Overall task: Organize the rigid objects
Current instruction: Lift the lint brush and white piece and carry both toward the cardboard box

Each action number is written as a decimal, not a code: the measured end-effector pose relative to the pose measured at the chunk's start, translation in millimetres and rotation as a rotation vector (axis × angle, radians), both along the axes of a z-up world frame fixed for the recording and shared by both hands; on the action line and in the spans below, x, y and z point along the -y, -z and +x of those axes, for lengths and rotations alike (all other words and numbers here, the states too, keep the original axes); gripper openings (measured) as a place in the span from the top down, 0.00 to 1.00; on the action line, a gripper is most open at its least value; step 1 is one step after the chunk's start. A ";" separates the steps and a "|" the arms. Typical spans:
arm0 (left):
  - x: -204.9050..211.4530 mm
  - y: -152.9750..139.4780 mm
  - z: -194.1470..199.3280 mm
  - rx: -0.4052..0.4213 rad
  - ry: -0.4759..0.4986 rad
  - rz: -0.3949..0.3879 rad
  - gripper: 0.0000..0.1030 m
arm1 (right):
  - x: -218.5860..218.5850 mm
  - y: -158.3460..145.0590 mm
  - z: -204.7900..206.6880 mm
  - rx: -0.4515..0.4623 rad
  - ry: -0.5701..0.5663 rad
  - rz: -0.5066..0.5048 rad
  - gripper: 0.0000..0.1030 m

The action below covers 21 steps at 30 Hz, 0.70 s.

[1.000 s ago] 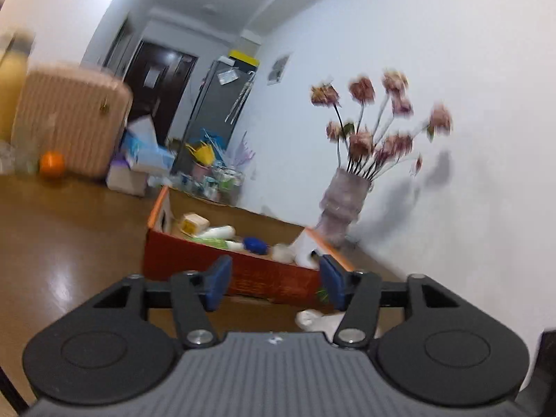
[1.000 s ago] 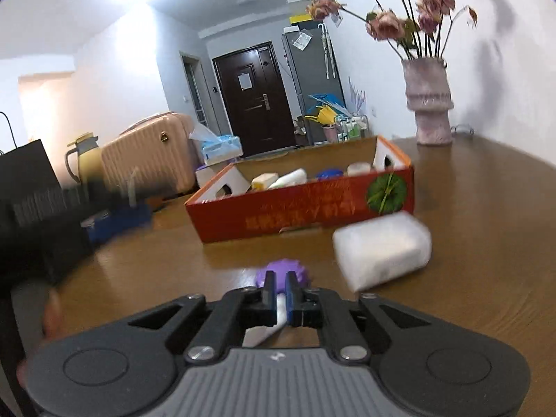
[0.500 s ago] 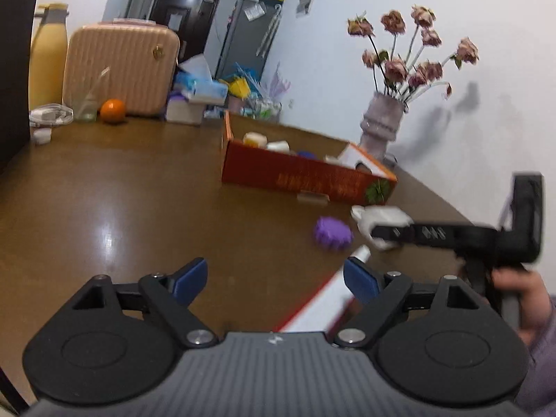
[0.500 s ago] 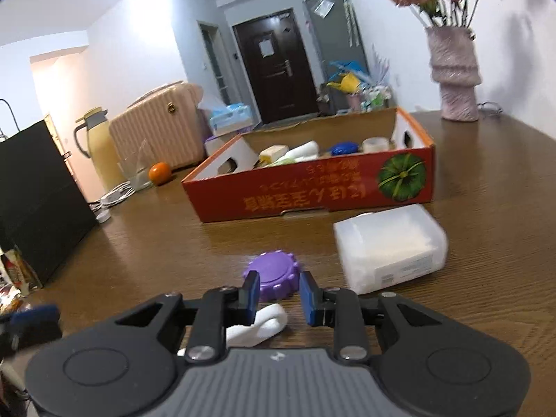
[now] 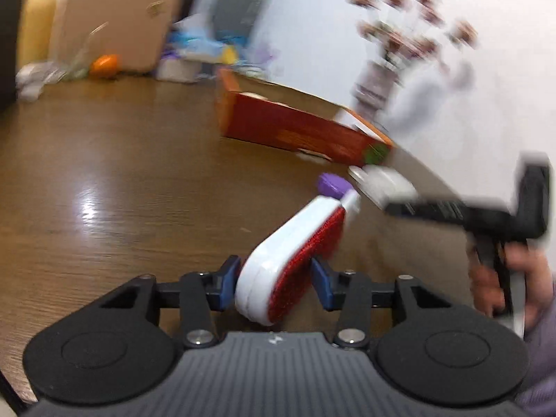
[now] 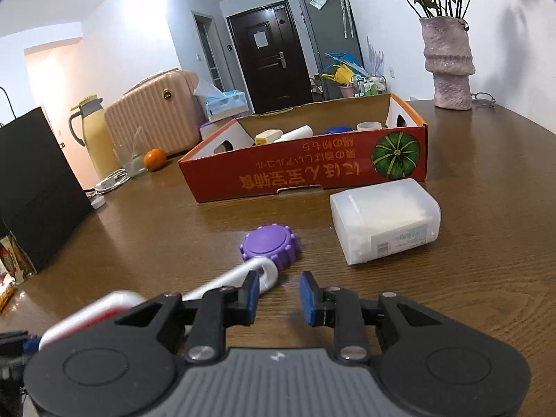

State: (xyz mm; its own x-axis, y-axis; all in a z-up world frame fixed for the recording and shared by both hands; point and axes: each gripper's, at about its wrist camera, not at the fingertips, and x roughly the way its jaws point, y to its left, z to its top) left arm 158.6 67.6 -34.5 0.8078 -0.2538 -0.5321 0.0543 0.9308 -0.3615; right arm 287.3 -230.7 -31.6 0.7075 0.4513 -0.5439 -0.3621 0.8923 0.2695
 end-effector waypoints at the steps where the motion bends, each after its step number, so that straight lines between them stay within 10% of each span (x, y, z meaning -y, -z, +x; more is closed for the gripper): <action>1: -9.9 0.5 4.8 -0.011 -0.054 -0.021 0.51 | -1.9 -0.1 0.1 0.002 -0.003 -0.006 0.75; 11: -32.8 -5.7 12.1 -0.015 -0.161 -0.009 0.37 | -26.9 -2.8 16.9 0.023 -0.036 -0.058 0.75; 21: -35.3 6.9 28.2 -0.030 -0.155 -0.074 0.49 | -39.5 5.6 32.2 -0.056 -0.037 -0.100 0.82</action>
